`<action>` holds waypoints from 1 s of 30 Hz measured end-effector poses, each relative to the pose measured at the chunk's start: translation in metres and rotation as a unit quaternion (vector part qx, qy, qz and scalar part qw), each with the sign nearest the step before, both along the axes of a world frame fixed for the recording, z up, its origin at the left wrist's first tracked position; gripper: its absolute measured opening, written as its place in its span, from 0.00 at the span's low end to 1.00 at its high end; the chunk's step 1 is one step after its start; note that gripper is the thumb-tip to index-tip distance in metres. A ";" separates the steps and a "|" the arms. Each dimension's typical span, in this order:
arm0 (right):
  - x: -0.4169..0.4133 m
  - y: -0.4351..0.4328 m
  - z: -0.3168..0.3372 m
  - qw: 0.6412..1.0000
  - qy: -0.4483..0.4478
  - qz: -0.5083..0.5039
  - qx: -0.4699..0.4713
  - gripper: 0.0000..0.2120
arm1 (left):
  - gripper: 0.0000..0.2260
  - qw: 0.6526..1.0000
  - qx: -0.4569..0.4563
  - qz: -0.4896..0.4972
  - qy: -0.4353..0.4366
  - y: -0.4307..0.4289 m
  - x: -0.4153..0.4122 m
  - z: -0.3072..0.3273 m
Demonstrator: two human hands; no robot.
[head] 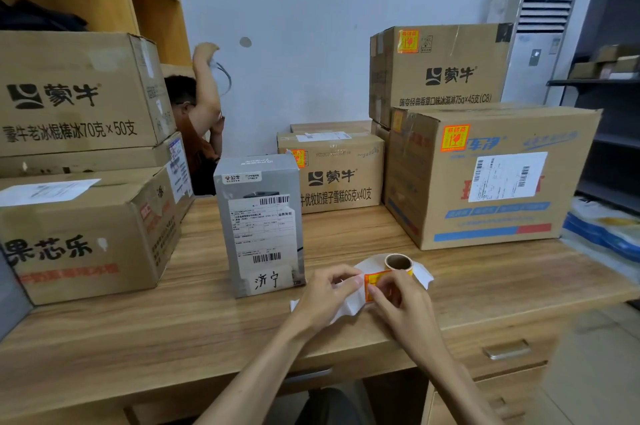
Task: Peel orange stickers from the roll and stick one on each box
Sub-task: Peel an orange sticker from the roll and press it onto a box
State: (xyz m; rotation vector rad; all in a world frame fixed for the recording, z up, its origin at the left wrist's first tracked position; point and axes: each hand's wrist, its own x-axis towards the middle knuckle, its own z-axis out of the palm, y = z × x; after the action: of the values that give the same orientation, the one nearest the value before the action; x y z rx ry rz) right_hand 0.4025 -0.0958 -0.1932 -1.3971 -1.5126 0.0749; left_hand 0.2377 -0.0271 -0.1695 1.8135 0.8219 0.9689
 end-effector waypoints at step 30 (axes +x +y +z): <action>0.003 -0.001 -0.007 1.000 -0.013 -0.011 -0.011 0.06 | 0.06 0.999 -0.006 -0.032 0.006 0.005 -0.001 -0.007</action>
State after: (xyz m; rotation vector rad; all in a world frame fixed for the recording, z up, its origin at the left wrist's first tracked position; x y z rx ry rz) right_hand 0.4051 -0.0968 -0.1999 -1.4362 -1.5218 0.0593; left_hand 0.2363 -0.0223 -0.1768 1.8273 0.7703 0.9105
